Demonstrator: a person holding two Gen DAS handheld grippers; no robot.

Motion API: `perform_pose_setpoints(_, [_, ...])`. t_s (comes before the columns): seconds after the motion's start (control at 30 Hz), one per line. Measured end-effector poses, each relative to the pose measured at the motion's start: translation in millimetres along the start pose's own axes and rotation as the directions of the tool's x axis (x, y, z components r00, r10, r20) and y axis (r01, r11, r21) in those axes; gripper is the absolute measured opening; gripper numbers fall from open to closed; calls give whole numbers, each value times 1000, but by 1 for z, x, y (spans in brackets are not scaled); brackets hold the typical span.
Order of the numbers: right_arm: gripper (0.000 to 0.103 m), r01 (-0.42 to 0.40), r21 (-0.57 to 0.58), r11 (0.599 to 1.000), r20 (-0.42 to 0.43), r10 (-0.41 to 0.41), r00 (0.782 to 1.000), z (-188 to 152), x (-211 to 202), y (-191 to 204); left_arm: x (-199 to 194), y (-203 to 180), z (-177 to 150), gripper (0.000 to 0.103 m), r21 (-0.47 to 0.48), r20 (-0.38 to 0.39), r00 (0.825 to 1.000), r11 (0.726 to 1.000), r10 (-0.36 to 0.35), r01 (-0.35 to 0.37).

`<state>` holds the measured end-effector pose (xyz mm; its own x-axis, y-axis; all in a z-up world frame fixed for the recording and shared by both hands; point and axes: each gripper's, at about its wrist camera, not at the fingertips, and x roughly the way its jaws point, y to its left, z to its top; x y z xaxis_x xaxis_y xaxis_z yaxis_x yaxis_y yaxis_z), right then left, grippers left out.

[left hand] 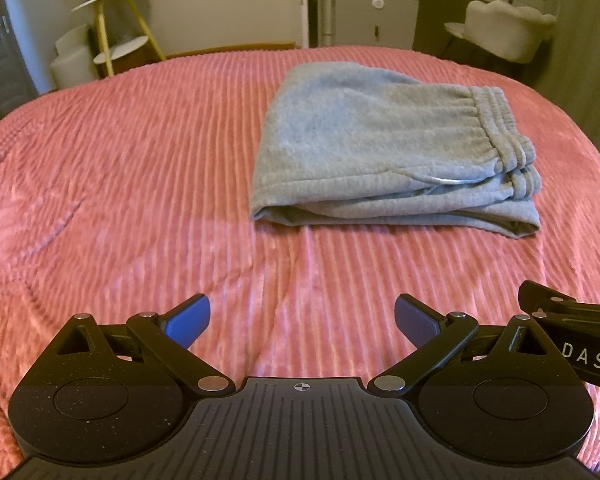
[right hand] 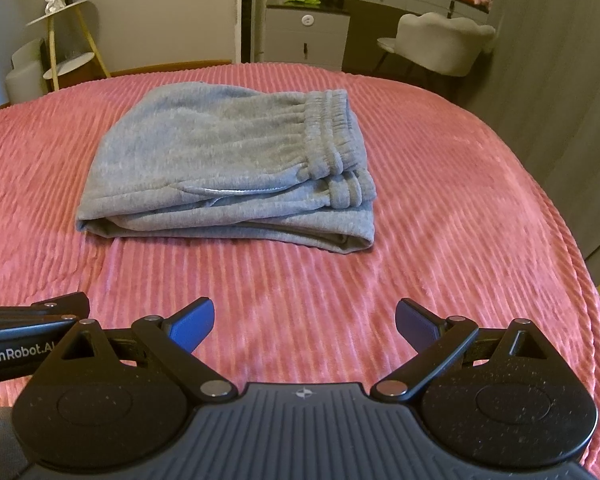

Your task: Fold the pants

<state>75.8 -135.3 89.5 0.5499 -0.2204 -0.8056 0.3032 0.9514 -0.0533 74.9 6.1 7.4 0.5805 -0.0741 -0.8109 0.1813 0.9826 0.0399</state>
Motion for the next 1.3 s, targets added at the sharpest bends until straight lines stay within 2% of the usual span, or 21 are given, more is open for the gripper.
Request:
perform_pose_setpoints(0.43, [97,10,-25,1000,5,-10,1000,2,0,5,1,4,0,101,-23,-1,1000,1000,-8,8])
perform_pose_setpoints(1.3, [97,9,-23,1000,13,-9,1000,4,-1,2,1,-3,1,101,-2,8,1000,1000,3,-3])
